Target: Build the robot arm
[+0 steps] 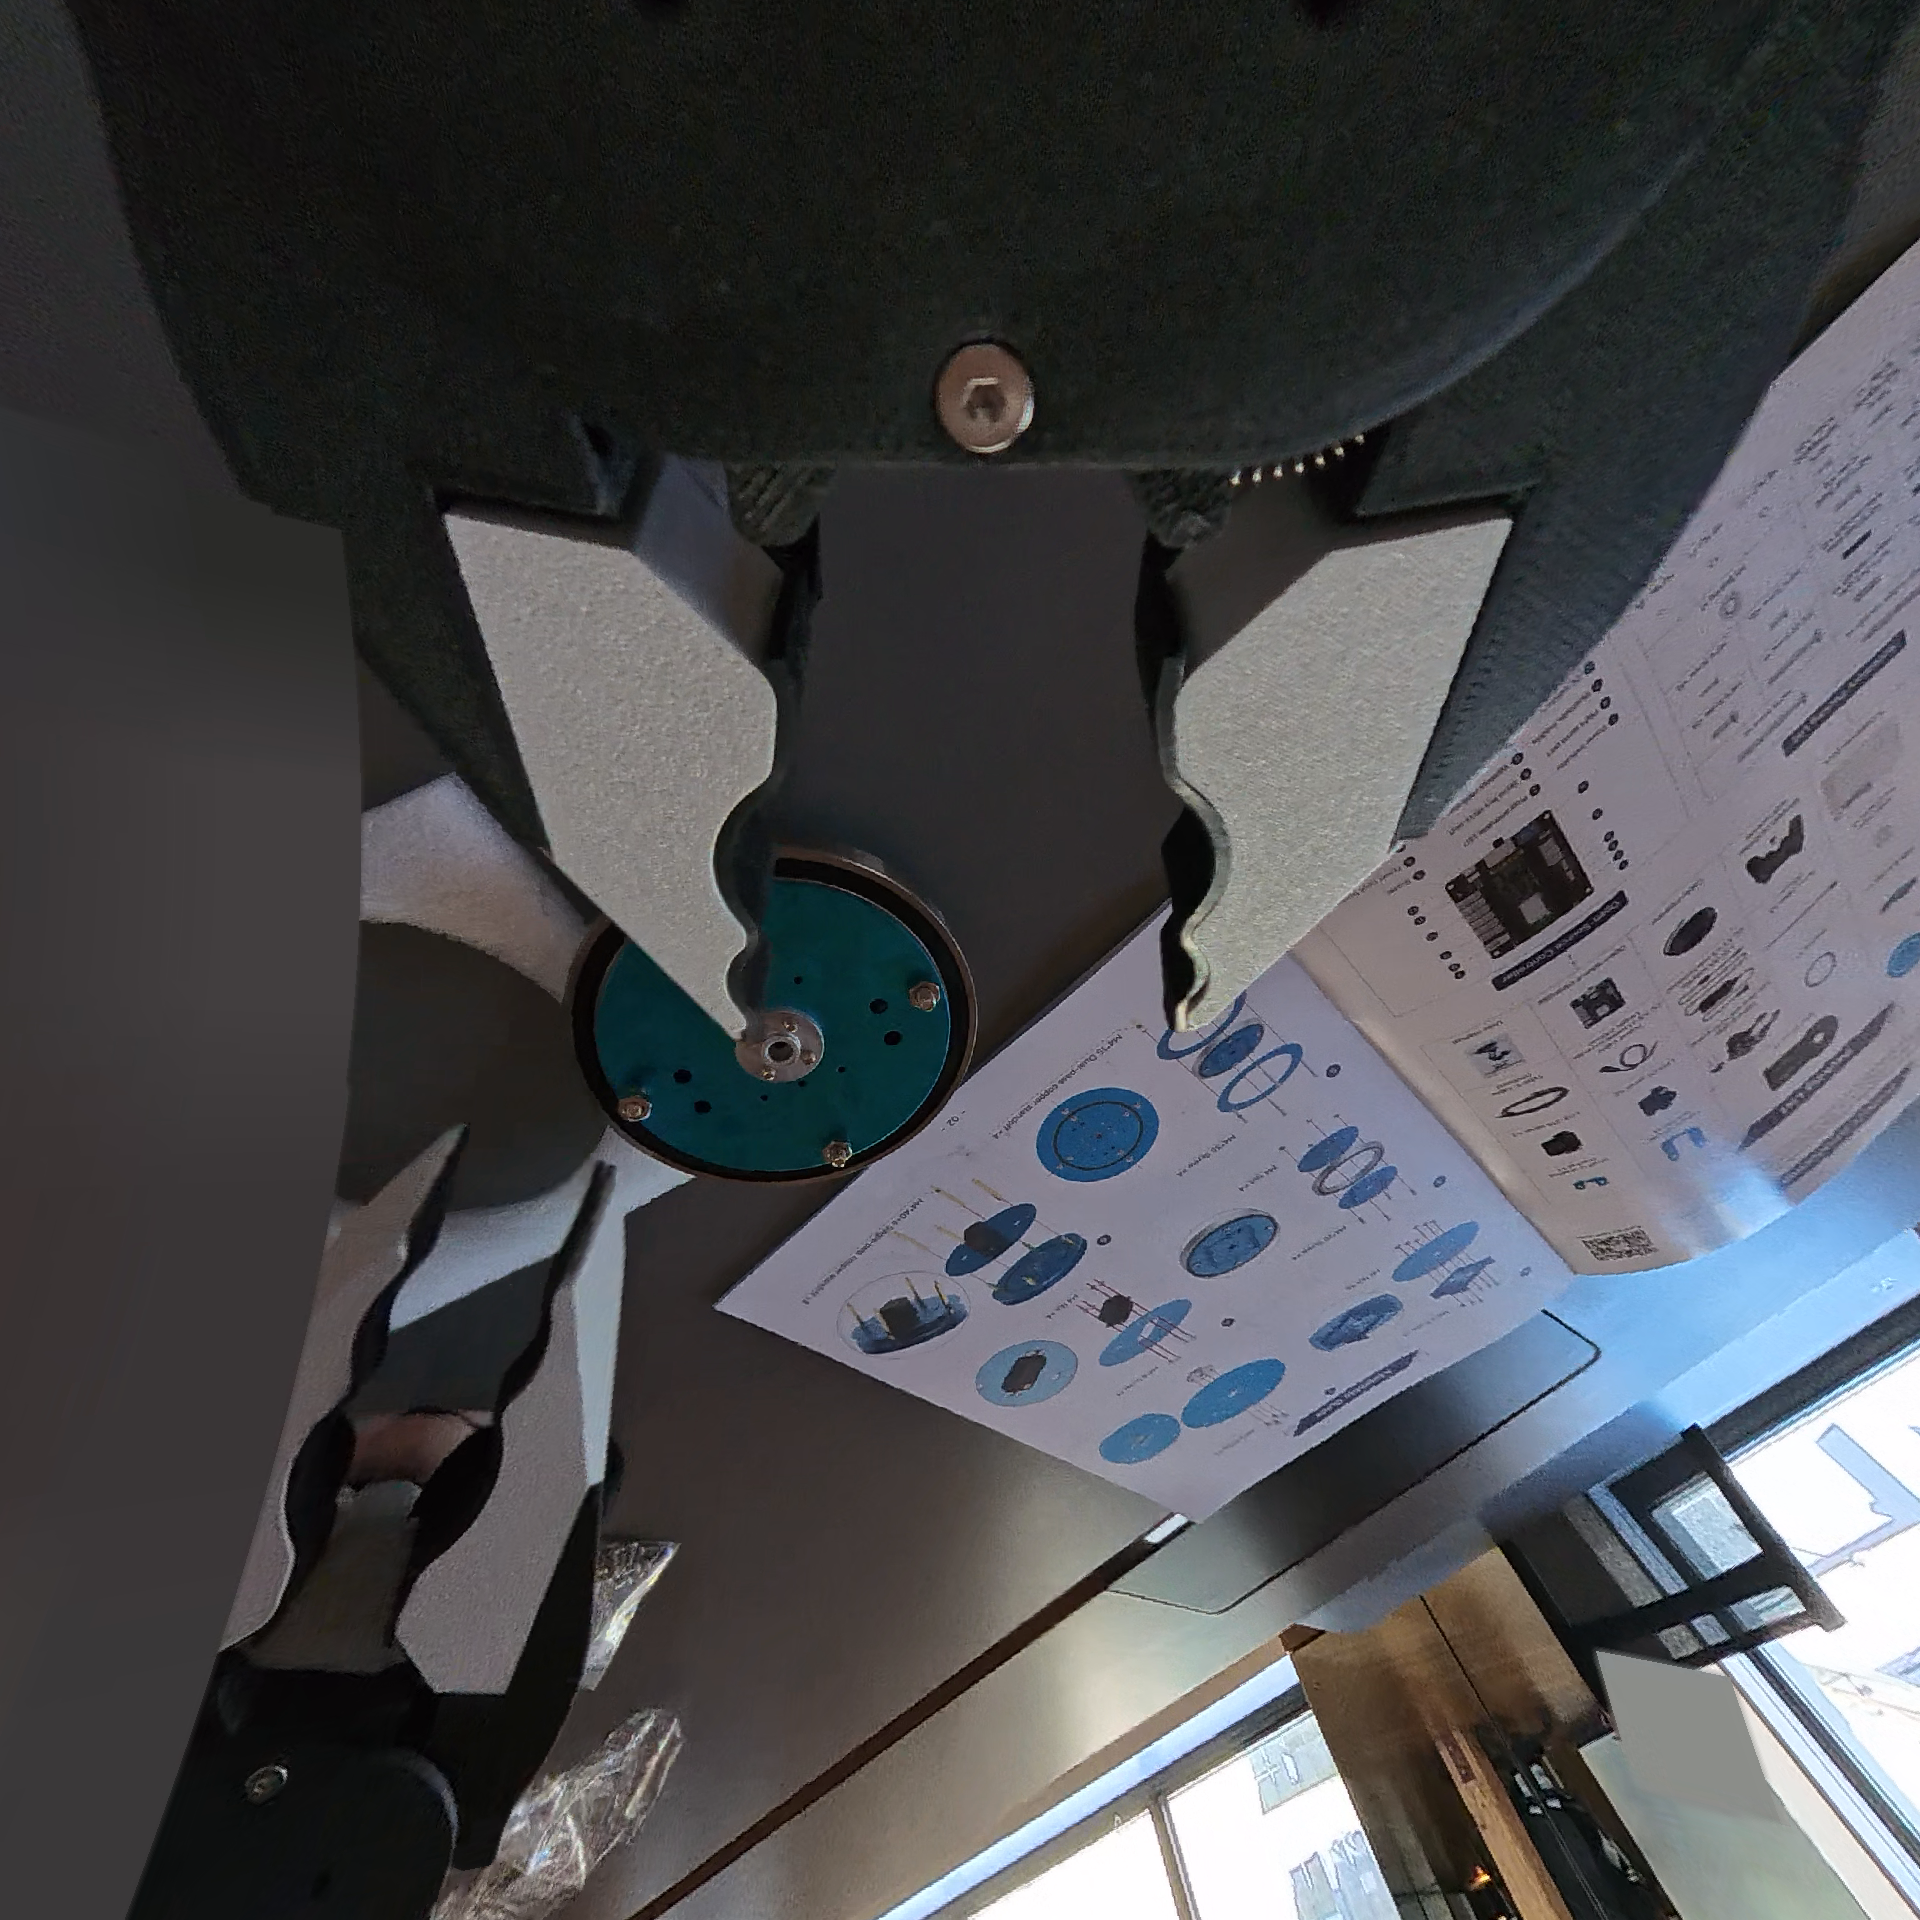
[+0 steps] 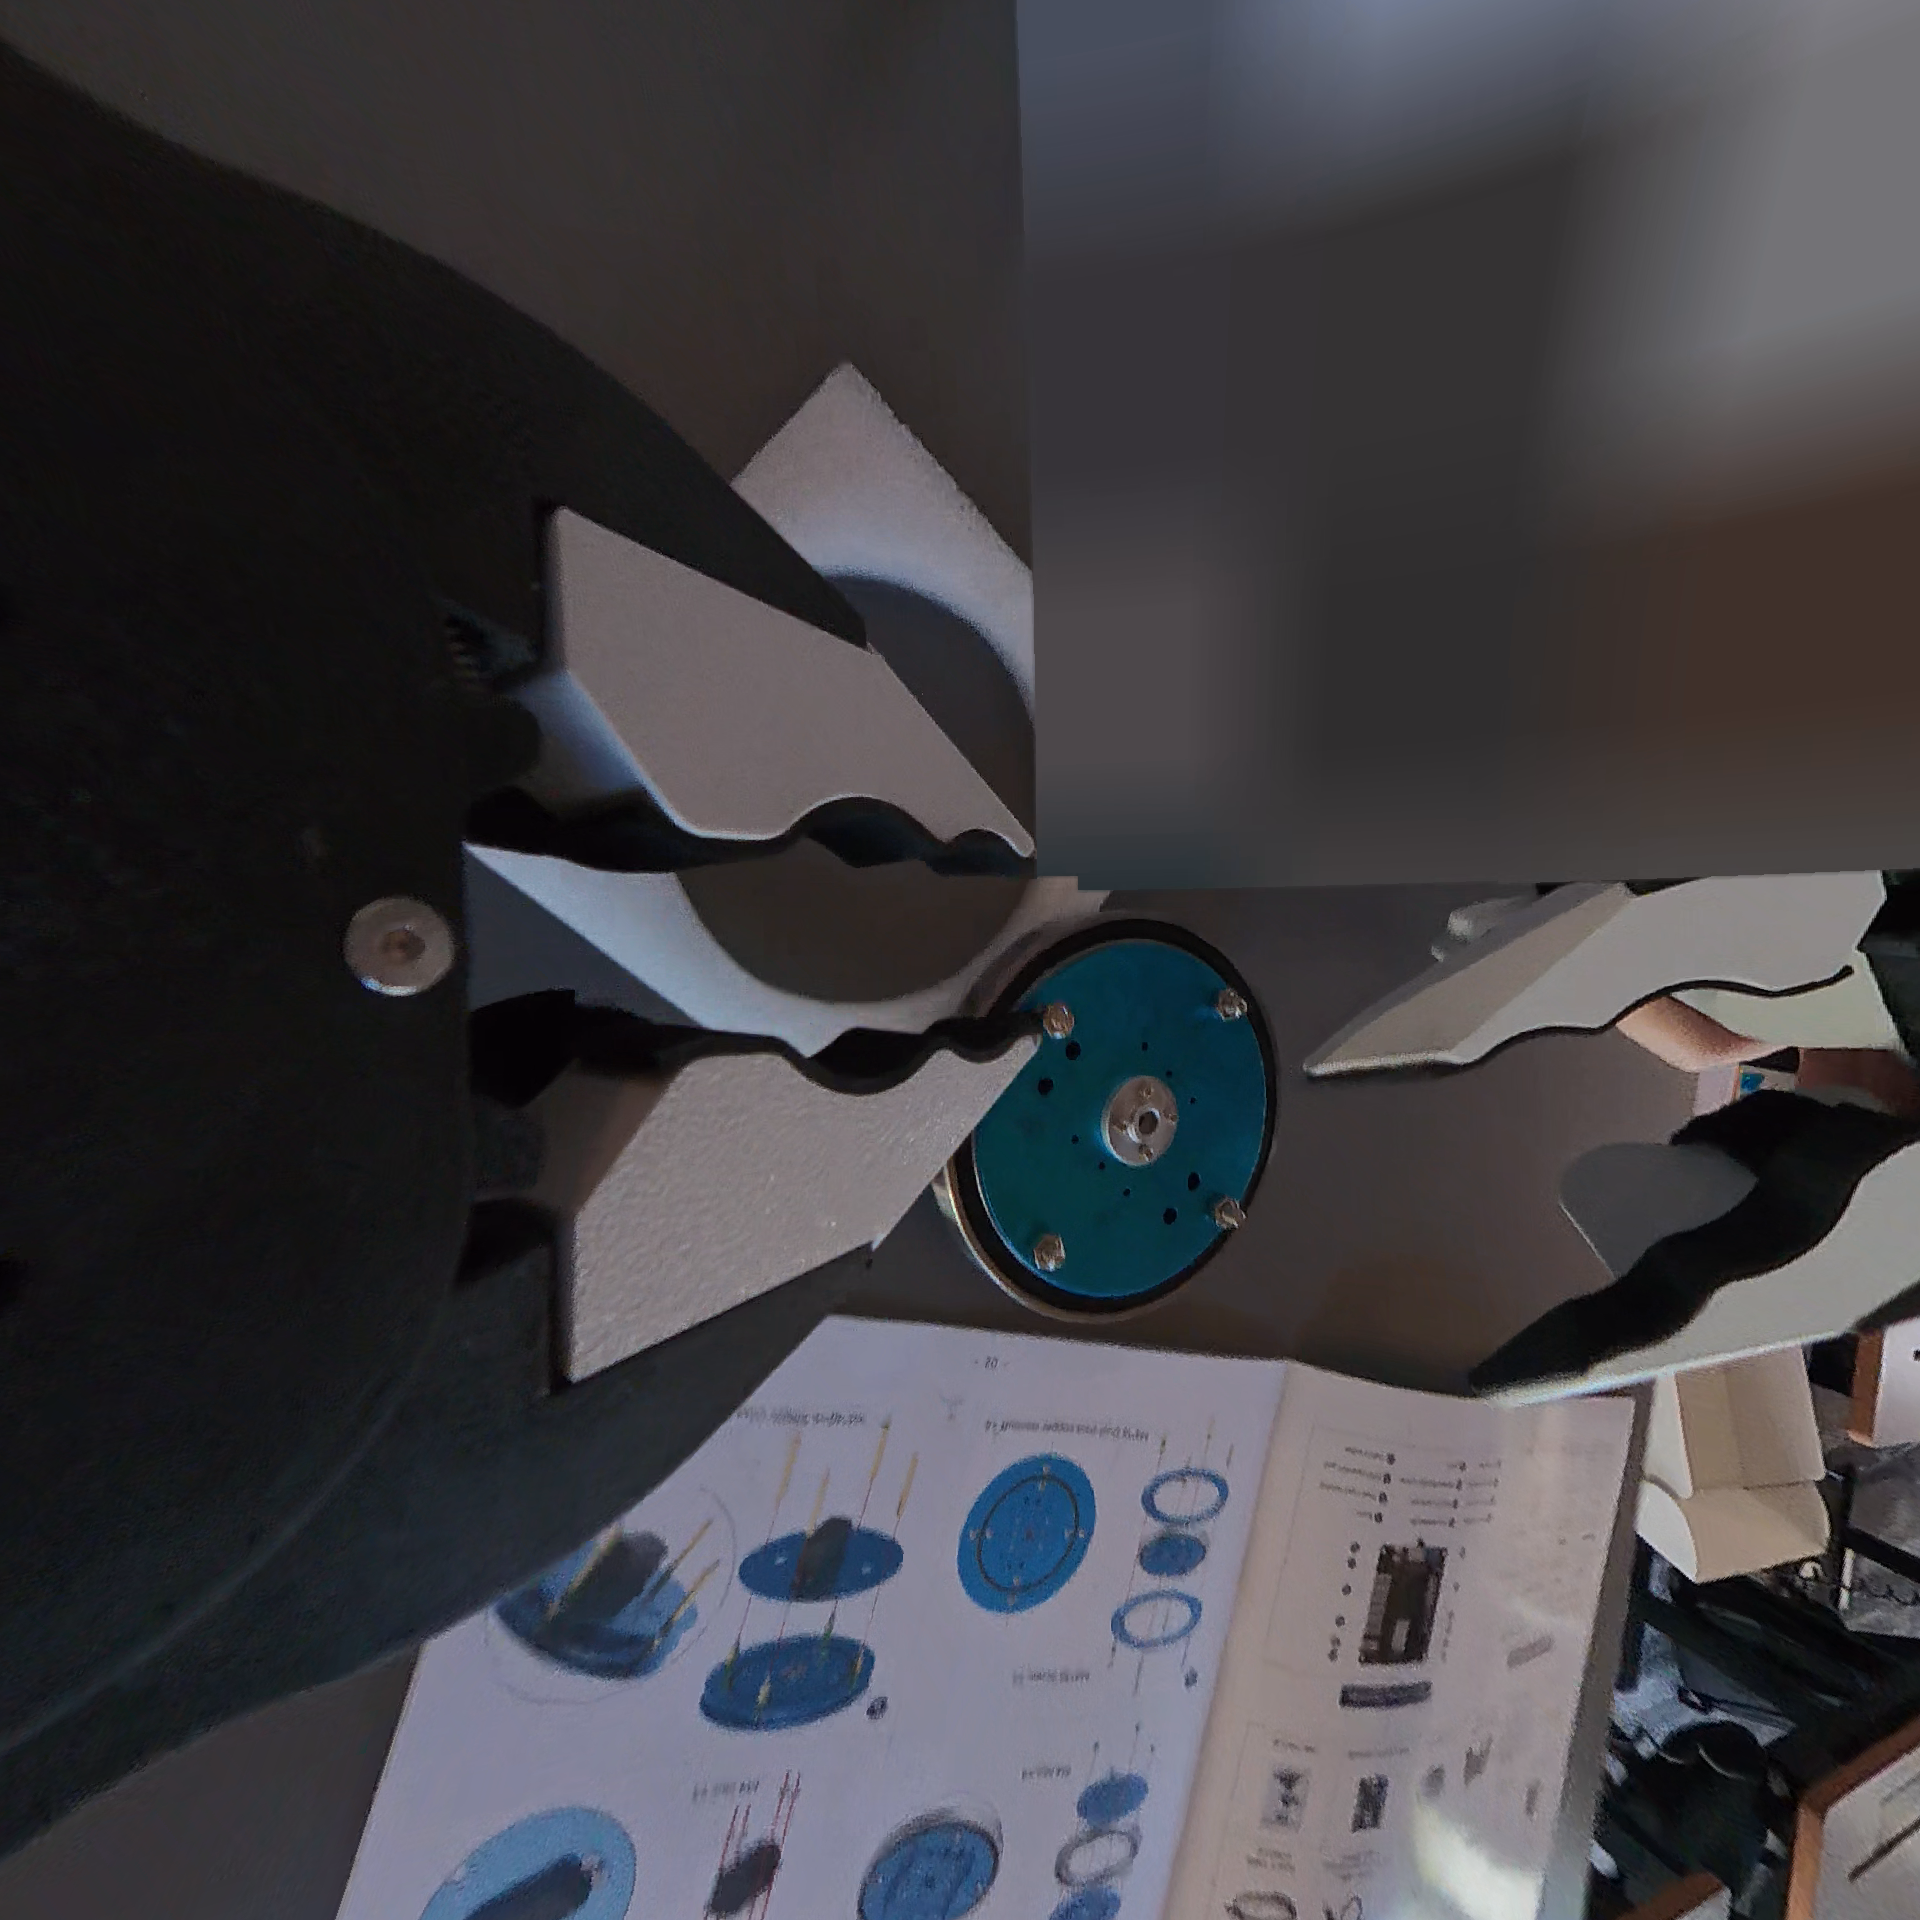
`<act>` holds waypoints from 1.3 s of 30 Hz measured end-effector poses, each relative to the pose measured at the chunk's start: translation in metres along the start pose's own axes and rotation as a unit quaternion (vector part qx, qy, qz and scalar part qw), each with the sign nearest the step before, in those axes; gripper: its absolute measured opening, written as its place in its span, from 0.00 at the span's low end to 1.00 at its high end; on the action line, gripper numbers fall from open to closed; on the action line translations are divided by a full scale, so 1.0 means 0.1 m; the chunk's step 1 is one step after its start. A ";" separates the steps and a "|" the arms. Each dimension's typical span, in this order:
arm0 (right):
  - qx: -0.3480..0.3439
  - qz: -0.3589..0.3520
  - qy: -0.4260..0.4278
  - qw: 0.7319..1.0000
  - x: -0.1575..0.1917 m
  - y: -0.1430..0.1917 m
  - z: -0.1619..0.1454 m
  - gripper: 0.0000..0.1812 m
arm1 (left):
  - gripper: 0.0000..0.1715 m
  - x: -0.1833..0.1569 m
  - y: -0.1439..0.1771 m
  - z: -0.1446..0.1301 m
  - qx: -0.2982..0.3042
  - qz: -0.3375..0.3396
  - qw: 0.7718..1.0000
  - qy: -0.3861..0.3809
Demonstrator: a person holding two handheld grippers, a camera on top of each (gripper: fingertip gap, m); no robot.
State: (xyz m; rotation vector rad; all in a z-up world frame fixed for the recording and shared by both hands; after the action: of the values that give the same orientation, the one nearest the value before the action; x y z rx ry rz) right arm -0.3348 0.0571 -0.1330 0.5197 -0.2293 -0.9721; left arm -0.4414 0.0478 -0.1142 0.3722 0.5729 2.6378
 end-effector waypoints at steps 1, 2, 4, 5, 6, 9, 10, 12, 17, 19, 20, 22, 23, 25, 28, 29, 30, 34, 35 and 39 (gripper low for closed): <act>0.008 -0.006 0.015 1.000 -0.03 0.01 0.03 0.15 | 0.45 -0.01 0.01 0.01 -0.003 -0.010 1.000 0.007; 0.028 -0.006 0.031 0.999 -0.04 0.01 0.03 0.15 | 0.45 -0.02 0.02 0.01 -0.004 -0.022 1.000 0.016; 0.079 0.007 0.075 0.994 -0.05 0.01 0.05 0.11 | 0.45 -0.05 0.03 0.00 -0.005 -0.055 0.998 0.029; 0.099 0.012 0.104 0.990 -0.07 0.00 0.08 0.11 | 0.45 -0.06 0.03 -0.03 -0.002 -0.067 0.997 0.031; 0.120 0.020 0.133 0.984 -0.08 -0.01 0.13 0.10 | 0.45 -0.04 0.03 -0.04 -0.002 -0.069 0.997 0.031; 0.225 0.058 0.198 0.952 -0.09 -0.07 0.17 0.09 | 0.45 0.03 0.03 -0.09 0.002 -0.063 0.998 0.032; 0.261 0.070 0.214 0.939 -0.09 -0.08 0.17 0.08 | 0.45 0.04 0.04 -0.10 0.001 -0.062 0.997 0.035; 0.320 0.084 0.237 0.913 -0.11 -0.12 0.15 0.08 | 0.44 0.05 0.05 -0.09 0.001 -0.063 0.997 0.038; 0.392 0.104 0.262 0.876 -0.14 -0.20 0.09 0.06 | 0.45 0.04 0.06 -0.08 0.009 -0.054 0.998 0.021; 0.411 0.106 0.268 0.865 -0.15 -0.21 0.04 0.05 | 0.45 0.04 0.07 -0.08 0.011 -0.052 0.998 0.017; 0.416 0.107 0.270 0.861 -0.15 -0.21 0.03 0.03 | 0.45 0.04 0.07 -0.08 0.011 -0.053 0.998 0.018; 0.423 0.106 0.262 0.861 -0.15 -0.21 0.03 0.02 | 0.45 0.05 0.07 -0.07 0.011 -0.052 0.998 0.019; 0.427 0.107 0.253 0.862 -0.15 -0.21 0.03 0.02 | 0.45 0.05 0.08 -0.07 0.012 -0.052 0.998 0.018; 0.435 0.106 0.235 0.862 -0.14 -0.20 0.04 0.05 | 0.45 0.05 0.08 -0.07 0.012 -0.049 0.999 0.017; 0.433 0.098 0.251 0.860 -0.14 -0.21 0.10 0.09 | 0.45 0.05 0.10 -0.05 0.010 -0.049 0.999 0.016; 0.429 0.099 0.255 0.861 -0.13 -0.22 0.12 0.09 | 0.45 0.05 0.10 -0.05 0.009 -0.048 0.999 0.014; 0.428 0.100 0.254 0.862 -0.12 -0.24 0.14 0.08 | 0.45 0.04 0.10 -0.04 0.009 -0.048 0.999 0.012; 0.447 0.103 0.259 0.850 -0.11 -0.24 0.09 0.05 | 0.45 0.03 0.11 -0.03 0.008 -0.047 0.999 0.007; 0.447 0.103 0.262 0.849 -0.10 -0.24 0.08 0.03 | 0.45 0.03 0.12 -0.02 0.007 -0.047 0.999 0.007; 0.465 0.082 0.188 0.861 -0.12 -0.24 0.07 0.03 | 0.45 0.03 0.12 -0.01 0.005 -0.047 0.999 0.009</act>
State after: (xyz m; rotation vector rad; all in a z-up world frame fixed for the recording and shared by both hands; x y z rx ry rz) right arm -0.3615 0.0543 -0.1386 1.5386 -0.3821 -0.5192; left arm -0.4484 0.0383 -0.1094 0.3160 0.5948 2.5519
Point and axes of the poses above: each gripper's, where its closed fingertips meet, y back along the fingers, z out of its top, x = y × z across the jaws, the point moved 2 cm from there along y, back along the fingers
